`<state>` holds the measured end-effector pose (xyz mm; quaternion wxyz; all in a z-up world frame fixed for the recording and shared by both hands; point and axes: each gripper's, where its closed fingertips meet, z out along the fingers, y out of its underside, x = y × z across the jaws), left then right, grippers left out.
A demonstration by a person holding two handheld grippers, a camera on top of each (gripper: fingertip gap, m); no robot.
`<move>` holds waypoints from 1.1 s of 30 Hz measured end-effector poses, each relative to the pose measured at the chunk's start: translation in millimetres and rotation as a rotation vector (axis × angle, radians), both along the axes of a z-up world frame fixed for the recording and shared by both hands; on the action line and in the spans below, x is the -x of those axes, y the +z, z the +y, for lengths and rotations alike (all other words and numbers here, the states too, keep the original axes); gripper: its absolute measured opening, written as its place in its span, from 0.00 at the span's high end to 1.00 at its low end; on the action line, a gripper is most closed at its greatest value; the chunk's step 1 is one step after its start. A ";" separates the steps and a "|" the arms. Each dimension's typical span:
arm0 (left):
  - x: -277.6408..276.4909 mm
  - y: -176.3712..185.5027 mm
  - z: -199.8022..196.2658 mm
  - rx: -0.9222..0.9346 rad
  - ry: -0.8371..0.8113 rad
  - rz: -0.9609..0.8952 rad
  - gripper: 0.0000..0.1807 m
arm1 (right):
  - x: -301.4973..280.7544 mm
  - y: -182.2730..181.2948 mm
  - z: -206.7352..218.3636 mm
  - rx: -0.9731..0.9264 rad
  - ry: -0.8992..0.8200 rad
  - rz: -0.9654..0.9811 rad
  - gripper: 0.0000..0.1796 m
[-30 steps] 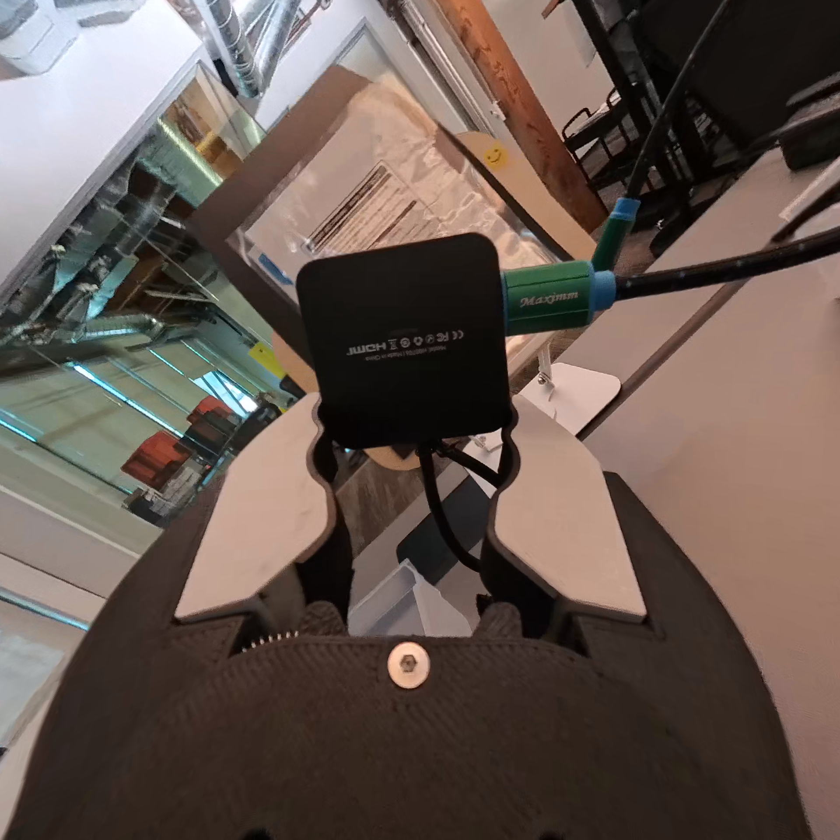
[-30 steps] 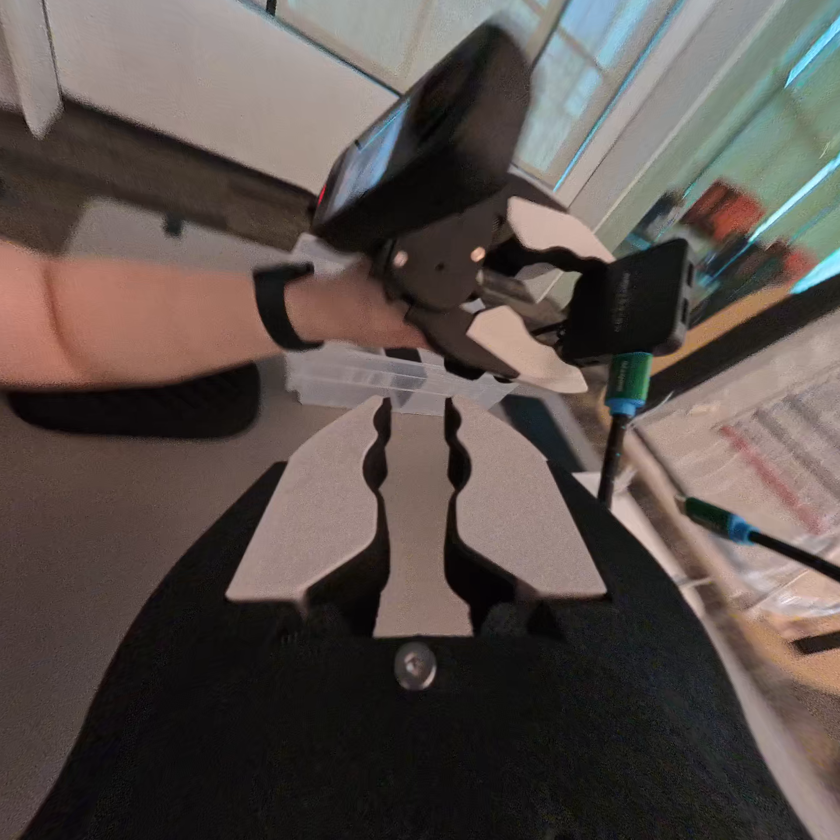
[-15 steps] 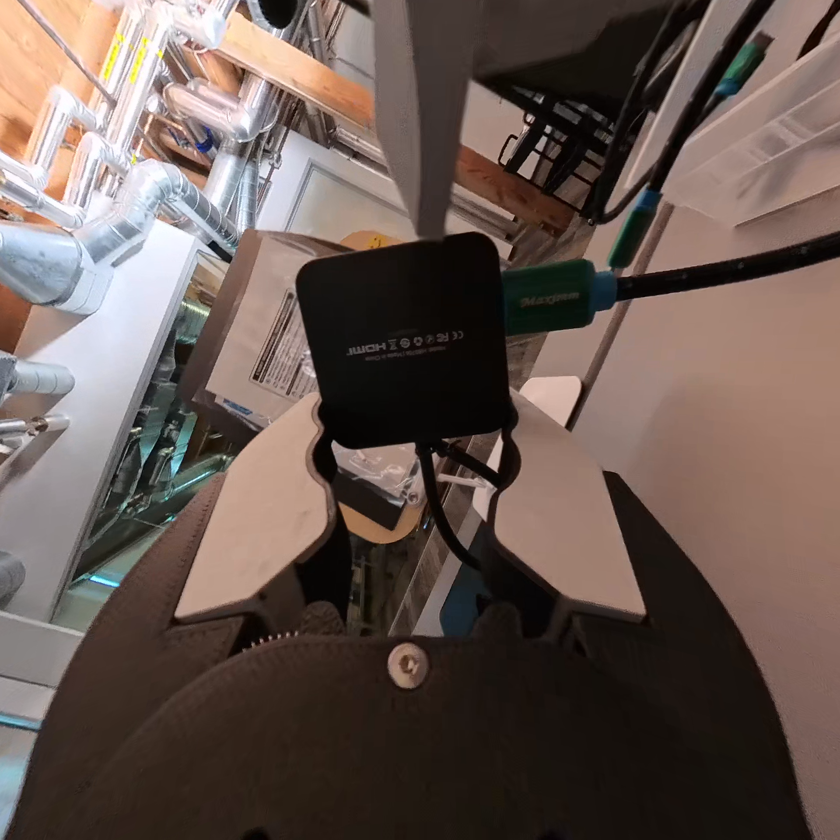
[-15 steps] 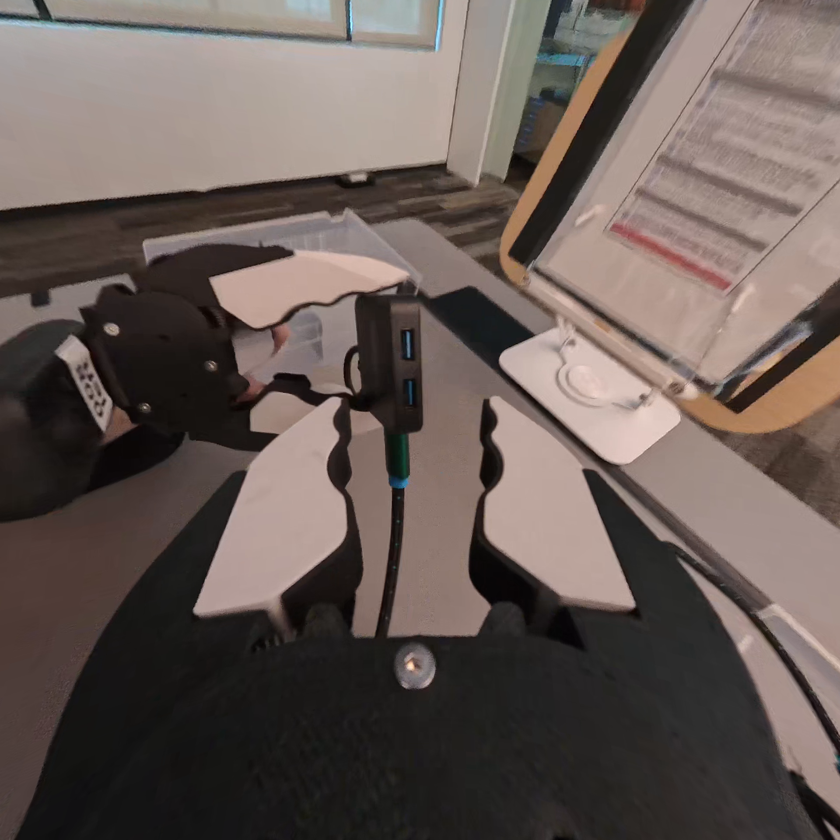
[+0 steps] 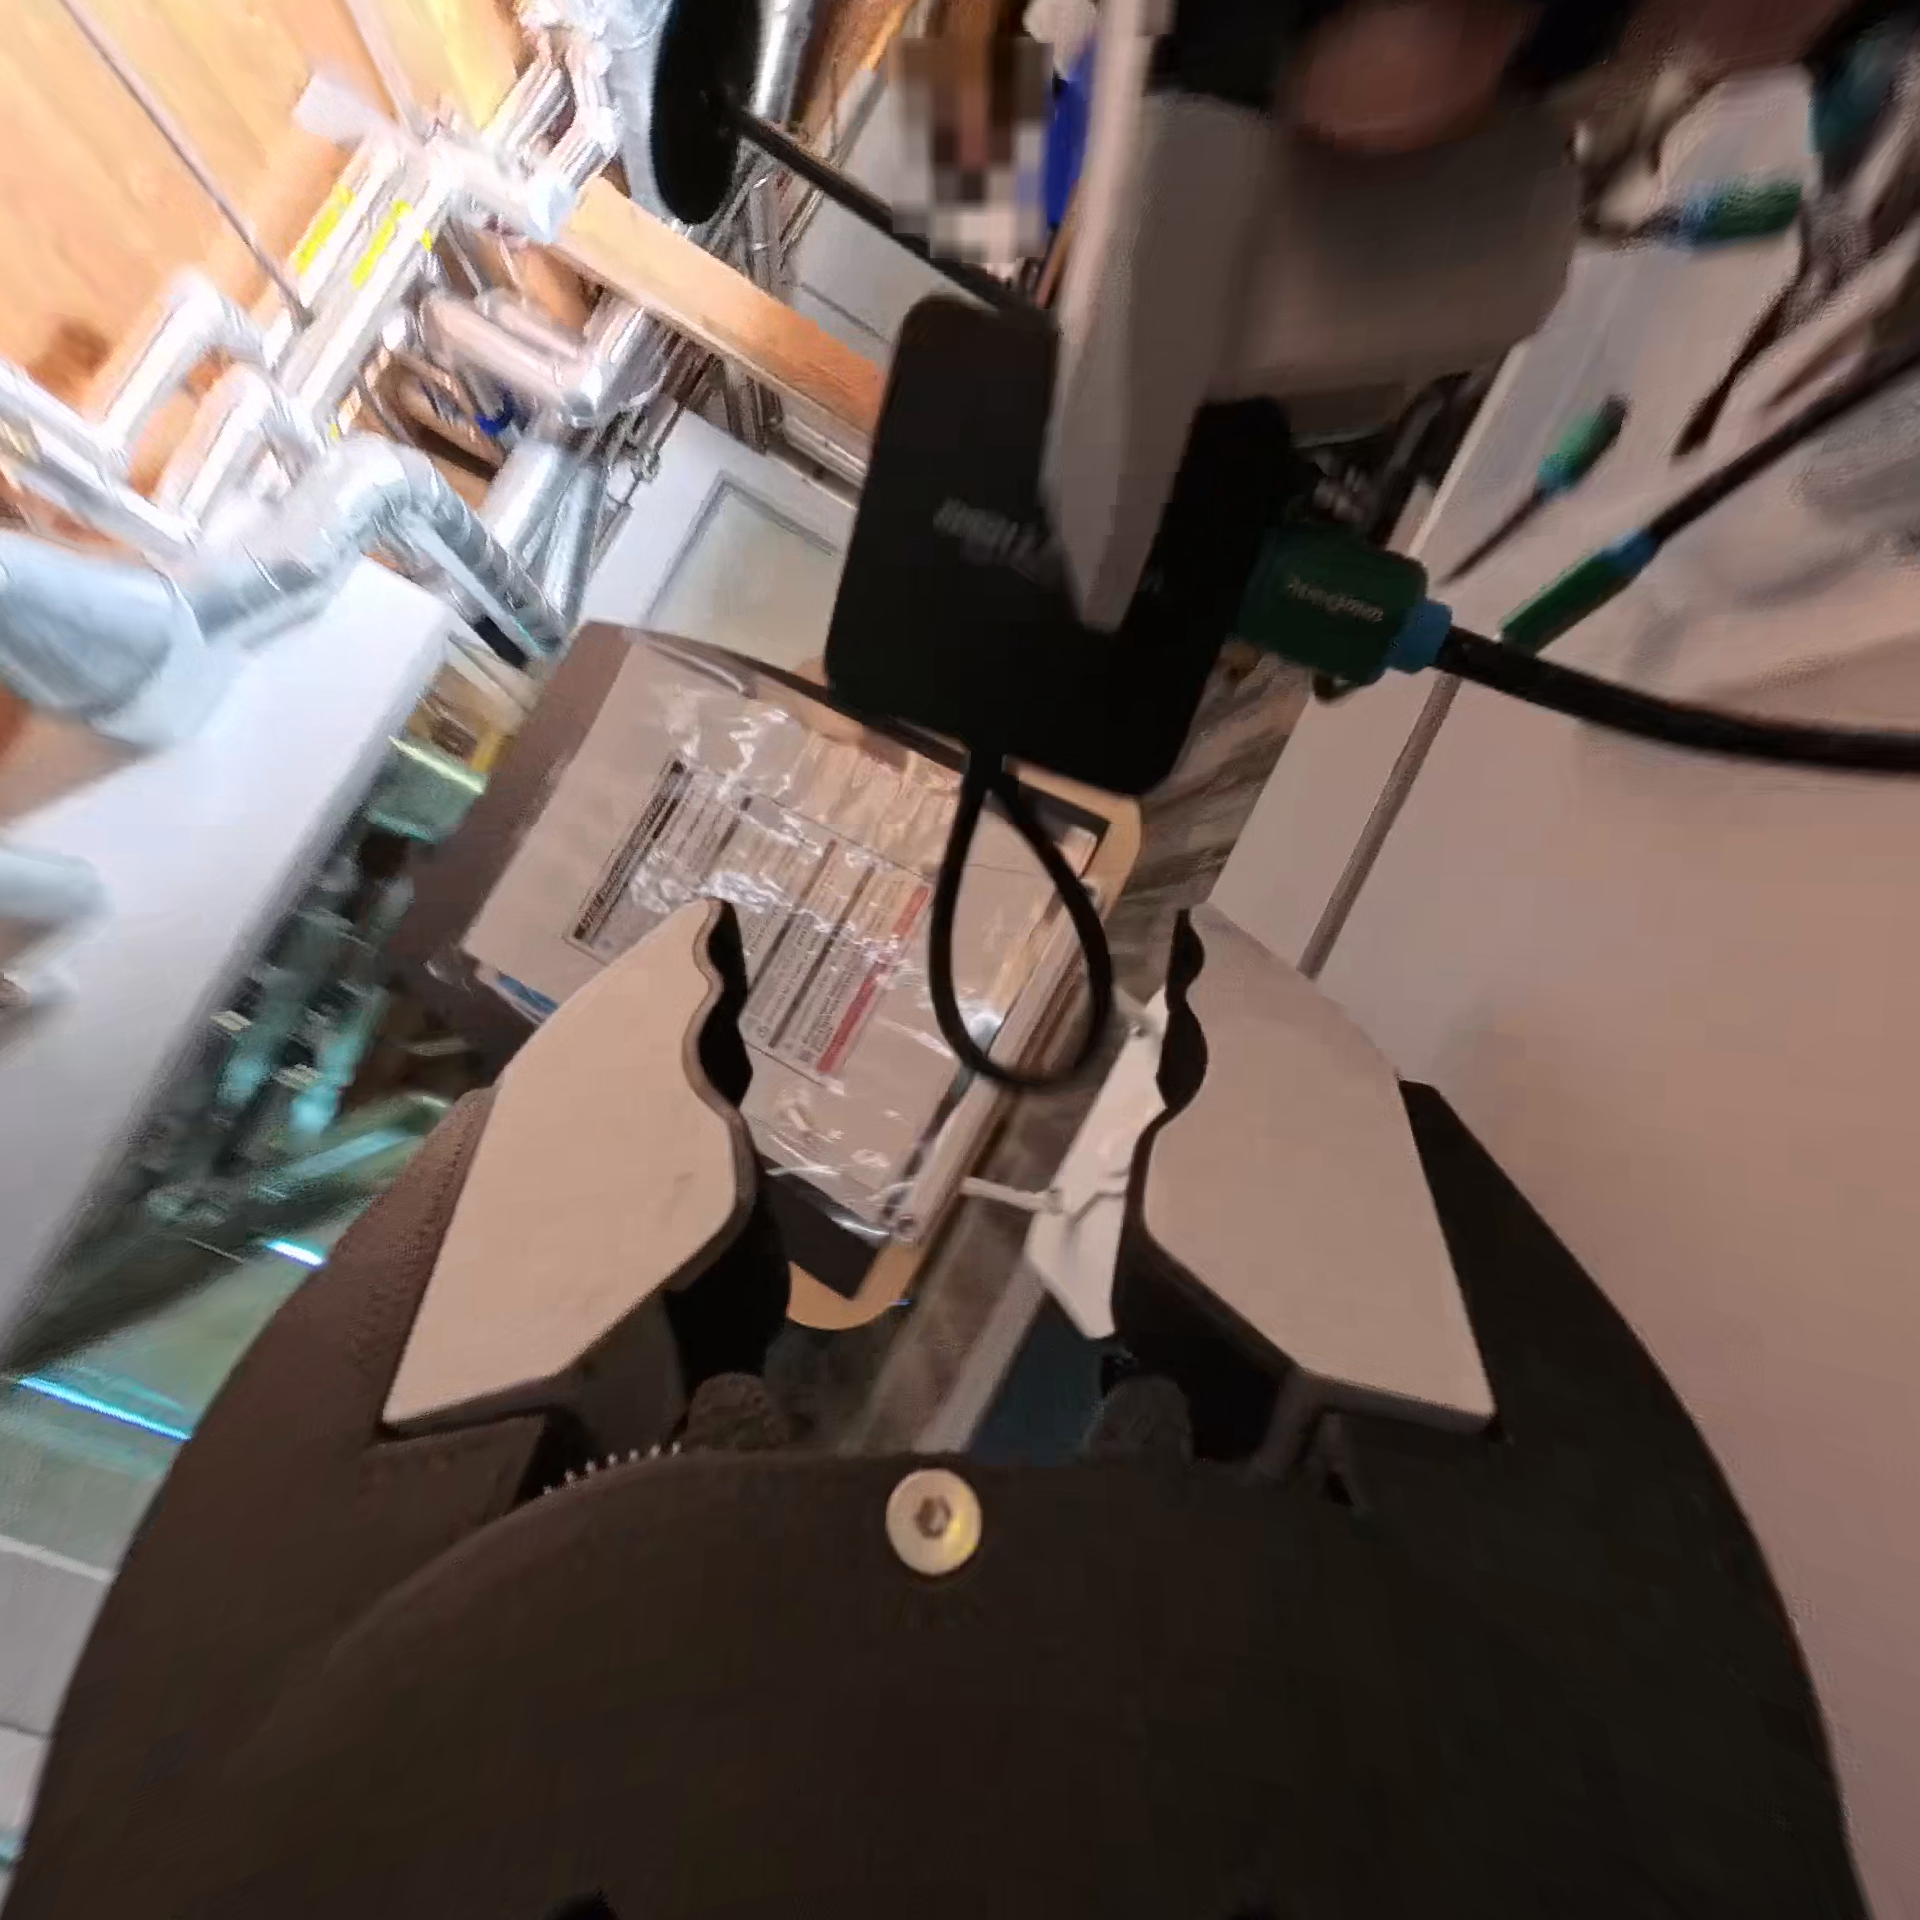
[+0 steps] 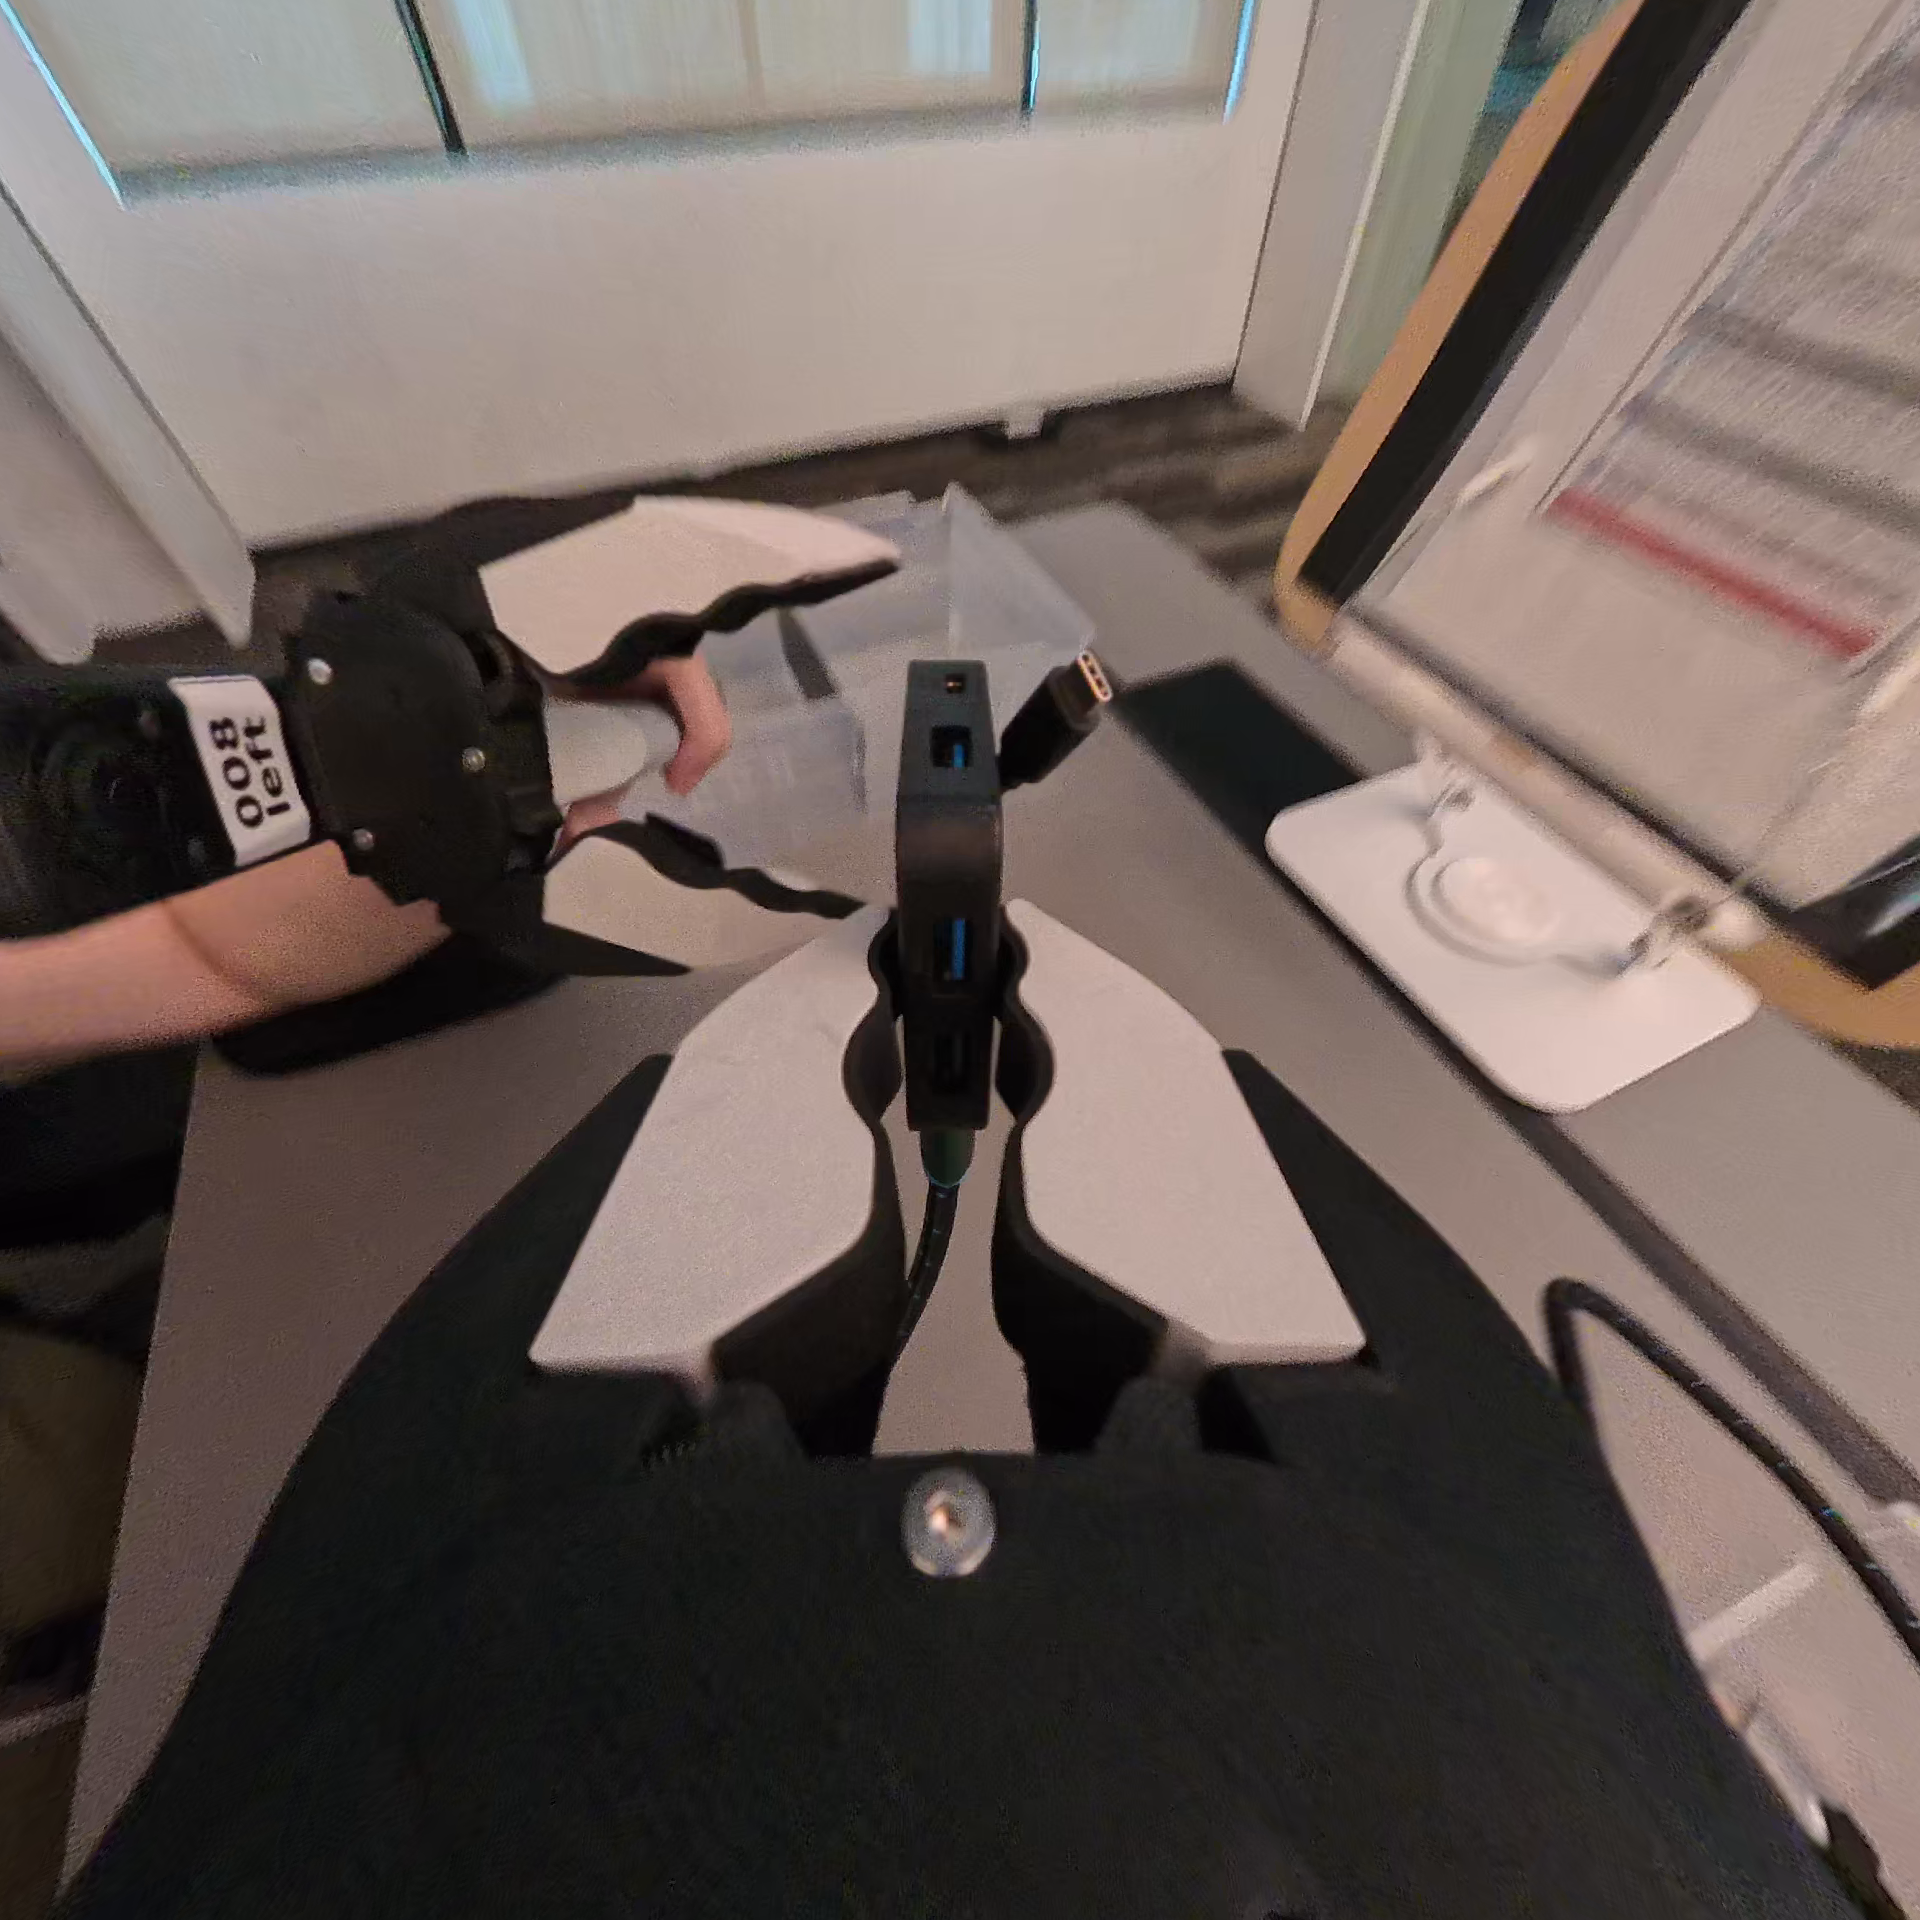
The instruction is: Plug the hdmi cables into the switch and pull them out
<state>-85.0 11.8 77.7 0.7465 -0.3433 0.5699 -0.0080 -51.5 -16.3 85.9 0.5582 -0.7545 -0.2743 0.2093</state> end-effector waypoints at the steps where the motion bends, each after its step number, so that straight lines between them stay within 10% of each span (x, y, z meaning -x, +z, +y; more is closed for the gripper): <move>1: 4.1 9.5 -0.9 0.099 -0.030 -0.054 0.57 | -7.7 17.7 -3.4 -0.074 -0.016 0.049 0.92; 6: 2.9 13.1 -16.3 0.592 -0.242 -0.108 0.58 | -38.3 108.6 -51.1 -0.614 -0.092 0.134 0.92; 14: -10.1 -16.6 -18.7 0.593 -0.209 0.029 0.61 | -119.7 195.9 -194.6 -1.183 -0.212 0.281 0.92; 24: 0.9 -33.1 34.1 0.356 0.179 0.071 0.63 | -246.5 130.3 -160.1 -0.982 -0.717 -0.507 0.92; 33: 6.4 -46.8 55.4 0.349 0.280 0.099 0.63 | -249.4 121.7 -119.5 -1.204 -0.591 -0.100 0.92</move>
